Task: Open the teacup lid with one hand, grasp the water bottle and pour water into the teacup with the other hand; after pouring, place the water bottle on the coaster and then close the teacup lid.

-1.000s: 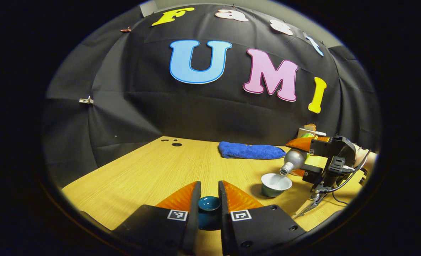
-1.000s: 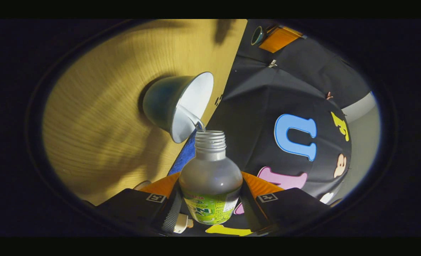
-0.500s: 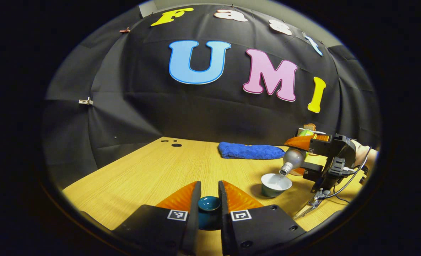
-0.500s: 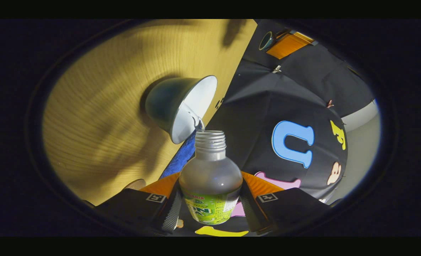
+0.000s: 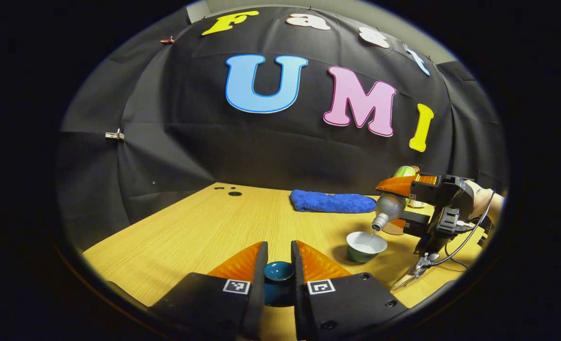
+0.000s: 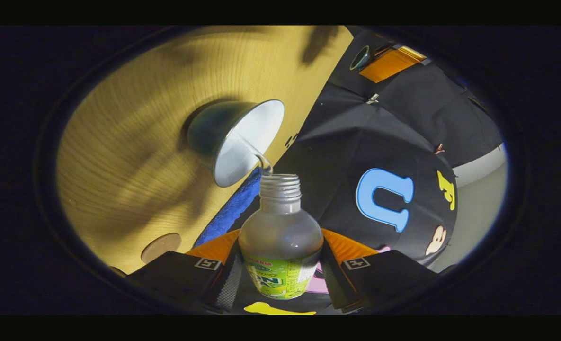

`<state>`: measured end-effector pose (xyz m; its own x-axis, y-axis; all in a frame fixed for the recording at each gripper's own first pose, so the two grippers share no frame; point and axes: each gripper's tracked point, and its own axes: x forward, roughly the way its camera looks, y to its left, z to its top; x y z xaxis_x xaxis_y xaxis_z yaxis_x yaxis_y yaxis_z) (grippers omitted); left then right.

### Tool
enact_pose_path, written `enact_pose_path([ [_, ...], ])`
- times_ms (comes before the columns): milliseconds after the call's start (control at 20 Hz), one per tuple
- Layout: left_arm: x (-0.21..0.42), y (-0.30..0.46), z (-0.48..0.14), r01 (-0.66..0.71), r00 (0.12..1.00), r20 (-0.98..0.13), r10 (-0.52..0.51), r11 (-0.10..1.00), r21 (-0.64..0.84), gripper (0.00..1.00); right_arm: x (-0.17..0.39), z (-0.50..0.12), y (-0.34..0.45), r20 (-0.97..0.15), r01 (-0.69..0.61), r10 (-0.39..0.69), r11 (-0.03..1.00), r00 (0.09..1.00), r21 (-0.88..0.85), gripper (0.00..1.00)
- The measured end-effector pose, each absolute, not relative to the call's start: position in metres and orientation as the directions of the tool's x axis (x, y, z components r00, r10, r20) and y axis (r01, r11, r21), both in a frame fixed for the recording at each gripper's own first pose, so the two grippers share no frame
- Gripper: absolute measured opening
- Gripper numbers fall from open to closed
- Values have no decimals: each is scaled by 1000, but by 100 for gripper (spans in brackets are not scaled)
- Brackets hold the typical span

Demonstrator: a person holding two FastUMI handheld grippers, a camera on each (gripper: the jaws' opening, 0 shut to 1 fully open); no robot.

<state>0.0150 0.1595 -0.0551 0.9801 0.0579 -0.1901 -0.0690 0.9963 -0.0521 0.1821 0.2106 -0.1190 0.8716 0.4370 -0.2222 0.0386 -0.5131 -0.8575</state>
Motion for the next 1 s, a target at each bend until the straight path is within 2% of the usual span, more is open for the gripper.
enact_pose_path([
  [550, 11, 156, -54, -50, 982, -186, 32, 995, -92, 30, 178, -111, 226, -231, 89, 475, -559, 849, -824, 78],
  [1000, 11, 144, -44, -26, 986, -169, 11, 996, -84, 29, 177, -97, 234, -208, 142, 518, -556, 830, -819, 78],
])
